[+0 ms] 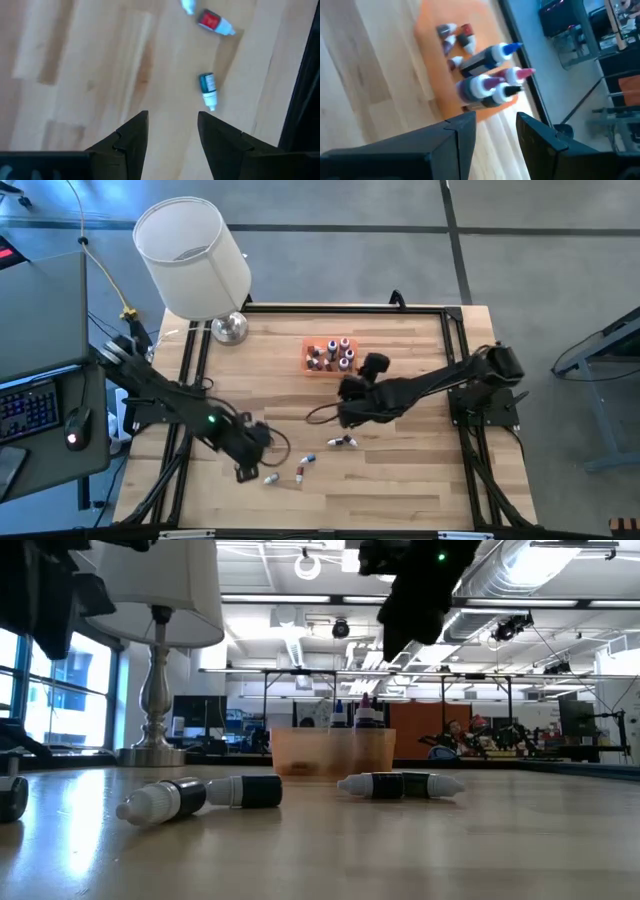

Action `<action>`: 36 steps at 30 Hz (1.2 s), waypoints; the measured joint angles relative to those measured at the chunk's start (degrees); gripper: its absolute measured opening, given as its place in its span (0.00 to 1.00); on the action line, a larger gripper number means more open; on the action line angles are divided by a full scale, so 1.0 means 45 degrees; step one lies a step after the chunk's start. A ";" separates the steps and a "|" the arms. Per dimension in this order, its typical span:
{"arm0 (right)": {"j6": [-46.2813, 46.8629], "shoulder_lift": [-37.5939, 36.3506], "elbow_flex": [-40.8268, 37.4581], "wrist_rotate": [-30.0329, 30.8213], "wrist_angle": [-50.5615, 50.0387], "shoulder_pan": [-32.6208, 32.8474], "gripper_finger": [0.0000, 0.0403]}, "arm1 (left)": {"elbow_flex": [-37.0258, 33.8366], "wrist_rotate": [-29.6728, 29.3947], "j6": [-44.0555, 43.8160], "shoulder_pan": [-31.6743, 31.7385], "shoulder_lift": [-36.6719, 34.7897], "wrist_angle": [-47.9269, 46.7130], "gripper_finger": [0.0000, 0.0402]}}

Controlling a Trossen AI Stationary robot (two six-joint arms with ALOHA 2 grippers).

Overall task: Pick & Place food coloring
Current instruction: Put the small green food coloring bottle into the bin

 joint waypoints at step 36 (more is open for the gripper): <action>-1.1550 -0.6606 -0.5842 -0.3283 1.4625 -0.0288 0.33 | 0.2744 0.1000 -0.4063 -0.0778 0.5543 0.1415 0.42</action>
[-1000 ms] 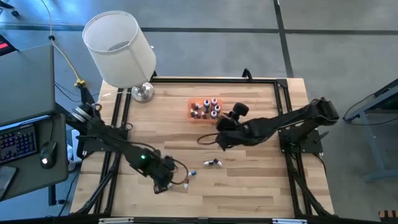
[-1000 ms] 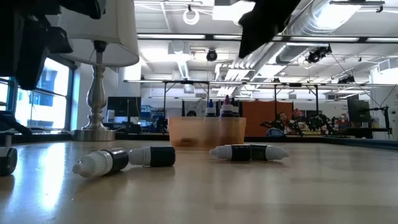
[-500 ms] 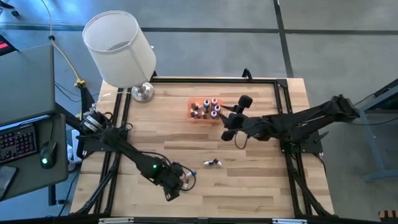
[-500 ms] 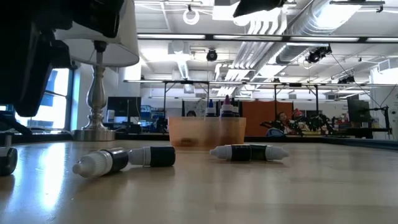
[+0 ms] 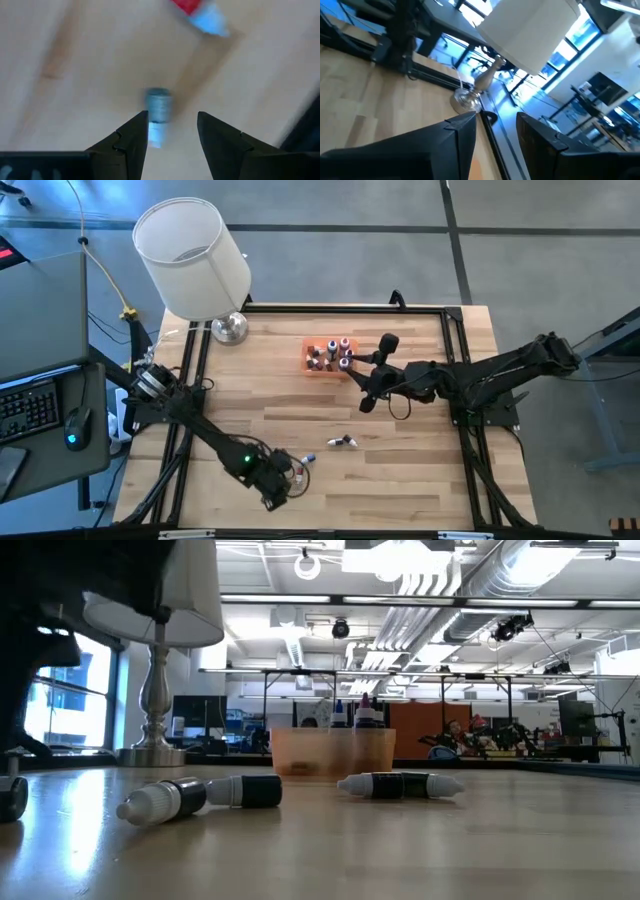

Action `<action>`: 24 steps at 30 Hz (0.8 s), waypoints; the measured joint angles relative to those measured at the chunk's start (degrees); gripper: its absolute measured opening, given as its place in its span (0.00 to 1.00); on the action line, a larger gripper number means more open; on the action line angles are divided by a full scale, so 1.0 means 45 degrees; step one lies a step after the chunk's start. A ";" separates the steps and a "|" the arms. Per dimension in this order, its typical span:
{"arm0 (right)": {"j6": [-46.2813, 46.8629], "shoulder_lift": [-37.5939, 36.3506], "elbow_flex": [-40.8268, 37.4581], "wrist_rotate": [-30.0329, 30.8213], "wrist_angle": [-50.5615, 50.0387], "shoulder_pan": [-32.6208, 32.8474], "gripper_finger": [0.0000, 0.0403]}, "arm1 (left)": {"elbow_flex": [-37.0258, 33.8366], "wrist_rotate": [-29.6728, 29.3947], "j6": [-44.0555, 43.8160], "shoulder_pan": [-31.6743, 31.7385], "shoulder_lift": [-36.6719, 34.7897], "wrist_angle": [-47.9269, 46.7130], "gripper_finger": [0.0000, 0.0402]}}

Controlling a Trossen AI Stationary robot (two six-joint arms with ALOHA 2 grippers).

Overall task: Pick & Place food coloring
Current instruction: Put the small green food coloring bottle into the bin

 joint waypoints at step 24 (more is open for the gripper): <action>0.4125 0.0010 0.0015 -0.3945 -0.2436 0.0029 0.33 | 0.3270 -0.1626 -0.2231 -0.0347 0.1098 -0.7870 0.42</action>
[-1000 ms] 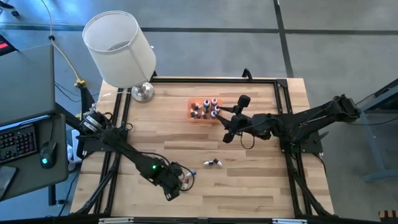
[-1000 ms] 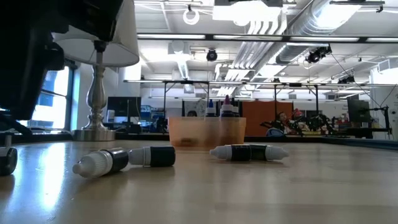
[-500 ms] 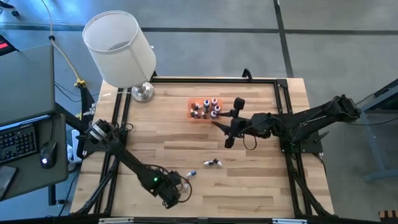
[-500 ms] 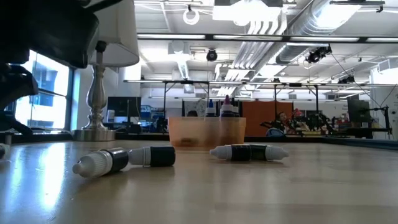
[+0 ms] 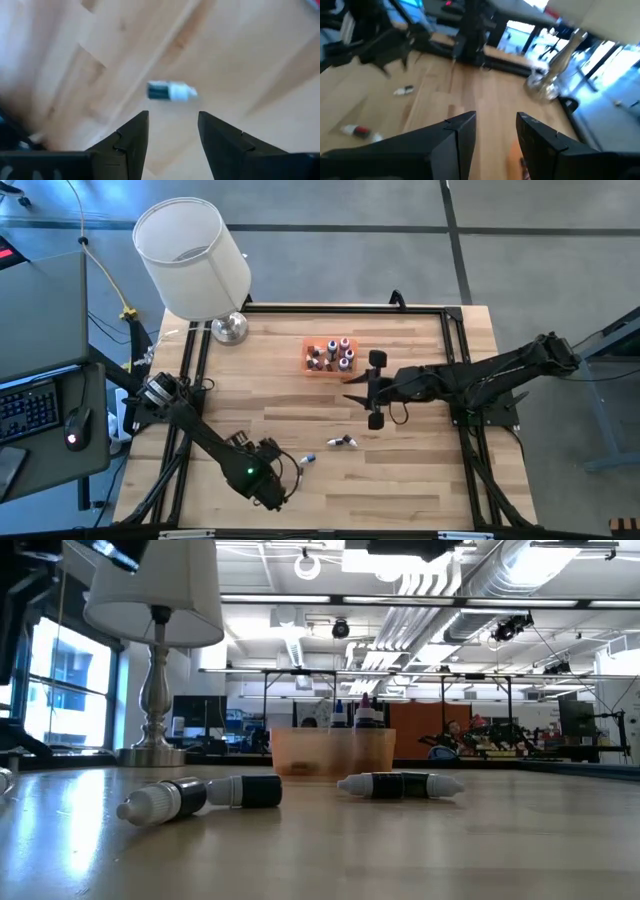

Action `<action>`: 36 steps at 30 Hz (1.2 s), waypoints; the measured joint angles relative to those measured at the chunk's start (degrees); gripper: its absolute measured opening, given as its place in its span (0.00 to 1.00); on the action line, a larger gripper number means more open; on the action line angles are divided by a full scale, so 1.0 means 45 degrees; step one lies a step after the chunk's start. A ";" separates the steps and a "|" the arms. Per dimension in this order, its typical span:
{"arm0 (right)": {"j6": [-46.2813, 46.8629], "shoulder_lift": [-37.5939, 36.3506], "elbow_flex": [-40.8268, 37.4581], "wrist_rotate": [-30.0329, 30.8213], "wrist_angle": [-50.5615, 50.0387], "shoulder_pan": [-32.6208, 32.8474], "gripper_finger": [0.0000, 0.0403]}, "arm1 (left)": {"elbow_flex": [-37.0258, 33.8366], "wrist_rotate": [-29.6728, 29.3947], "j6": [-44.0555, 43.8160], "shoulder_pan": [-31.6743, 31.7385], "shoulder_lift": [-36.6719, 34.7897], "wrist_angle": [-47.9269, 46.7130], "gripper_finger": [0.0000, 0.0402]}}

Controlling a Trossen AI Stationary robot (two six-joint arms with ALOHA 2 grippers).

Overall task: Pick & Place food coloring
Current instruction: Put the small green food coloring bottle into the bin

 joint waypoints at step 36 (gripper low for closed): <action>0.5766 0.0000 0.0000 0.0924 -0.4241 0.2722 0.33 | -0.1793 0.0853 -0.6571 0.0604 0.0049 0.1458 0.42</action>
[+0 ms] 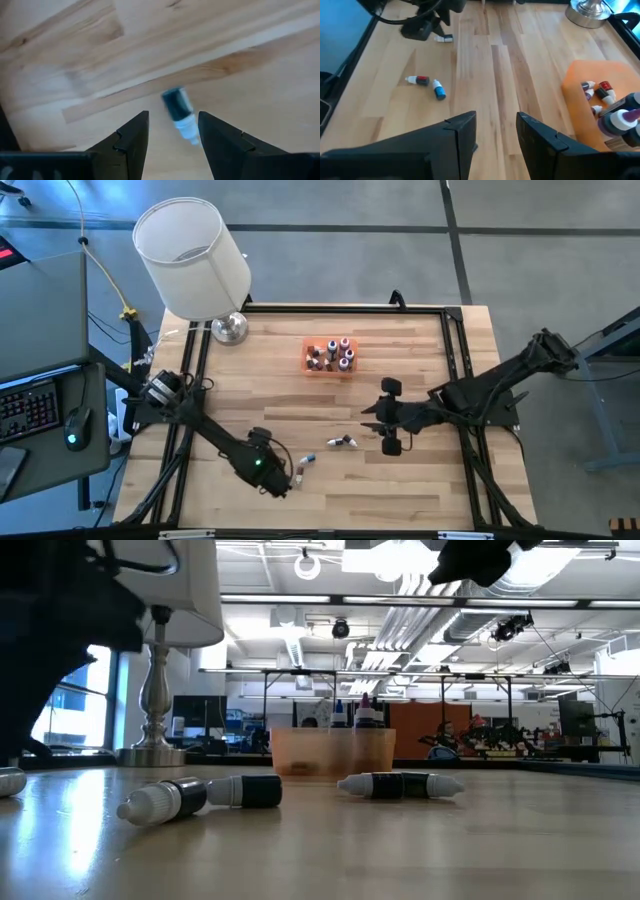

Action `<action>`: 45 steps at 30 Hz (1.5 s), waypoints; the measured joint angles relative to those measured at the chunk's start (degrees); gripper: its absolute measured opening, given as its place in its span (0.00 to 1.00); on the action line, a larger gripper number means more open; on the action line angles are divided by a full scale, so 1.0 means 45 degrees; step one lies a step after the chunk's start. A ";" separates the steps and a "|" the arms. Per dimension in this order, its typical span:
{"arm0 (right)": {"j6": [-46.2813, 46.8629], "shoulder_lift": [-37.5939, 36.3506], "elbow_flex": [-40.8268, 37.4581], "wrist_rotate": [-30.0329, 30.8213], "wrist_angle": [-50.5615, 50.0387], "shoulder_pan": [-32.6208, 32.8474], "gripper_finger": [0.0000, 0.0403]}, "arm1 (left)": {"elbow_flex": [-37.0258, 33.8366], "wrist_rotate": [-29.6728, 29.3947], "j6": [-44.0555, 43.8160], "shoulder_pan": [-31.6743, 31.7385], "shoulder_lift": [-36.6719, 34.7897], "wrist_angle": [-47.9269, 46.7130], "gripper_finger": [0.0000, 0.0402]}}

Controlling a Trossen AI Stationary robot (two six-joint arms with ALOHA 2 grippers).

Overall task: Pick & Place food coloring
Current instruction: Put the small green food coloring bottle into the bin

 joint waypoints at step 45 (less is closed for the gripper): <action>0.0780 0.0029 -0.0010 0.1439 -0.0051 0.1358 0.33 | -0.1161 -0.0175 0.1653 -0.0436 0.0102 0.2831 0.32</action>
